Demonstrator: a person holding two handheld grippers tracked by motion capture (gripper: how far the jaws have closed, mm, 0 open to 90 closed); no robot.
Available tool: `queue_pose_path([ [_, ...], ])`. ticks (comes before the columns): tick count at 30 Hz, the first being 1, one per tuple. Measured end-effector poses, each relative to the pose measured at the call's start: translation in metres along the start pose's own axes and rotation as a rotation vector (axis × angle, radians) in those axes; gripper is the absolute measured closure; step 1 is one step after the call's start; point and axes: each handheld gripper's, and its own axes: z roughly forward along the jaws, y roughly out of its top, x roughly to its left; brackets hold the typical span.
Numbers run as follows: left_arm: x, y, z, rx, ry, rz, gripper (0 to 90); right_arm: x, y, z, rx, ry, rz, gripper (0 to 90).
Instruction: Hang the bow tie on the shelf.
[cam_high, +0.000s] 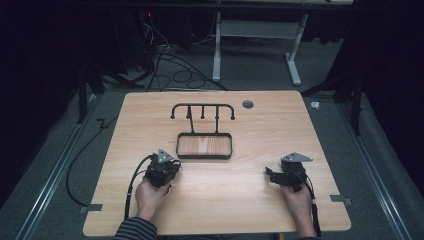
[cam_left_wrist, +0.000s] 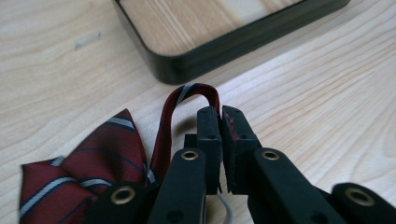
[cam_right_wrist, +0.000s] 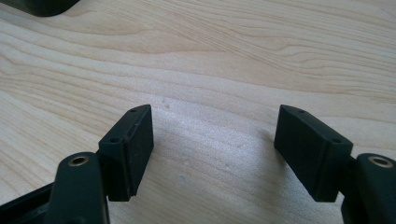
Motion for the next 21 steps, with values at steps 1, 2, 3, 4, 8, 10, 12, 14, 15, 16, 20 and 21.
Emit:
queue_pose_path([
  [1,-0.002,0.002,-0.006,-0.018,-0.004,0.004,86.5,0.000,0.000,0.000,0.000,0.000,0.000,29.5],
  [2,-0.002,0.003,-0.008,-0.026,-0.006,0.007,86.5,0.000,0.000,0.000,0.000,0.000,0.000,29.5],
  [3,-0.003,0.004,-0.012,-0.035,-0.009,0.012,86.5,0.000,0.000,0.000,0.000,0.000,0.000,29.6],
  [4,-0.004,0.005,-0.015,-0.048,-0.015,0.011,86.5,0.000,0.000,0.000,0.000,0.000,-0.001,29.5],
  [8,-0.005,0.009,-0.024,-0.069,-0.020,0.014,86.6,0.000,0.000,0.000,0.000,0.000,0.000,29.6],
  [10,-0.007,0.012,-0.030,-0.083,-0.019,0.024,86.6,0.000,0.000,0.000,0.000,0.000,0.000,29.6],
  [12,-0.009,0.018,-0.041,-0.116,-0.023,0.031,86.6,0.000,0.000,0.000,0.001,0.000,-0.002,29.6],
  [14,-0.010,0.020,-0.044,-0.126,-0.022,0.034,86.6,0.000,0.000,0.000,0.001,0.000,-0.002,29.6],
  [15,-0.010,0.023,-0.049,-0.145,-0.025,0.038,86.6,0.000,0.000,0.000,0.001,0.000,-0.002,29.6],
  [16,-0.010,0.025,-0.052,-0.157,-0.025,0.037,86.7,0.000,0.000,0.000,0.001,0.000,-0.002,29.6],
  [20,-0.009,0.031,-0.062,-0.192,-0.029,0.035,86.7,0.000,0.000,0.000,0.001,0.000,-0.003,29.6],
  [21,-0.008,0.032,-0.064,-0.199,-0.030,0.036,86.6,0.000,0.000,0.000,0.001,0.000,-0.002,29.5],
])
